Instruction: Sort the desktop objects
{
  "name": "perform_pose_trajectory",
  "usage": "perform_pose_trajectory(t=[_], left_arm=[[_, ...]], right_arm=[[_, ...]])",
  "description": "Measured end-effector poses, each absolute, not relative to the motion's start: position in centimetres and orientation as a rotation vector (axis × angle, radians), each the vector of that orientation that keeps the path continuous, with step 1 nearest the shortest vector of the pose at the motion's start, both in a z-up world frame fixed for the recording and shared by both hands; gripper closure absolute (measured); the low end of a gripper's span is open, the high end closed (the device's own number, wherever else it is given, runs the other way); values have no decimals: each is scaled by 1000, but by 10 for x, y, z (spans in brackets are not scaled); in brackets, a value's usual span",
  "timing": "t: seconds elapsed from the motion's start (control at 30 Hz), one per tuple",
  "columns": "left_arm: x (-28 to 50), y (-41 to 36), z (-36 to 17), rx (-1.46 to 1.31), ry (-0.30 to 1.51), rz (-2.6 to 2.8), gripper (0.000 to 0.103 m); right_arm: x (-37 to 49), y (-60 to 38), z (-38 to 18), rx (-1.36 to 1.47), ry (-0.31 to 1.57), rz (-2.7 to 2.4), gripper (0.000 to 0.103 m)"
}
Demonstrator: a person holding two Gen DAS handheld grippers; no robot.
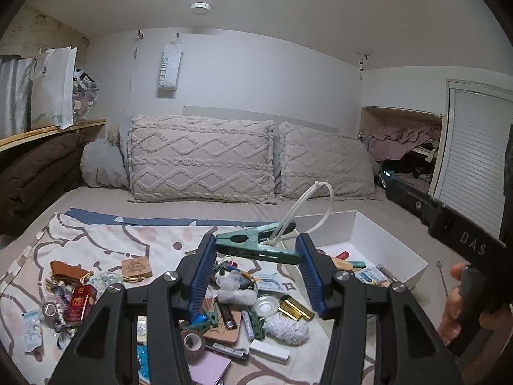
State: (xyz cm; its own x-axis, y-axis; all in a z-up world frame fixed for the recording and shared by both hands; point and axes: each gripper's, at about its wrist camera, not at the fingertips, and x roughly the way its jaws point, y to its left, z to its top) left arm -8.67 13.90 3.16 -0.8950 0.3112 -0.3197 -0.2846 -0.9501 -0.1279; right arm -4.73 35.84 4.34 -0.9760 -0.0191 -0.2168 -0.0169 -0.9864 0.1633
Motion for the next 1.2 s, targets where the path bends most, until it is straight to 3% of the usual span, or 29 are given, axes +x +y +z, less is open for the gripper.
perform_pose_trajectory(t=[0.43, 0.97, 1.2], left_arm=[[-127, 170, 35, -513, -100, 2745, 52], [-159, 268, 46, -614, 0, 2562, 52], [-167, 318, 51, -679, 81, 2522, 52]], right_arm=[[-75, 402, 27, 413, -342, -3163, 19], [-92, 464, -11, 632, -495, -3195, 19], [-97, 469, -23, 736, -416, -3196, 19]])
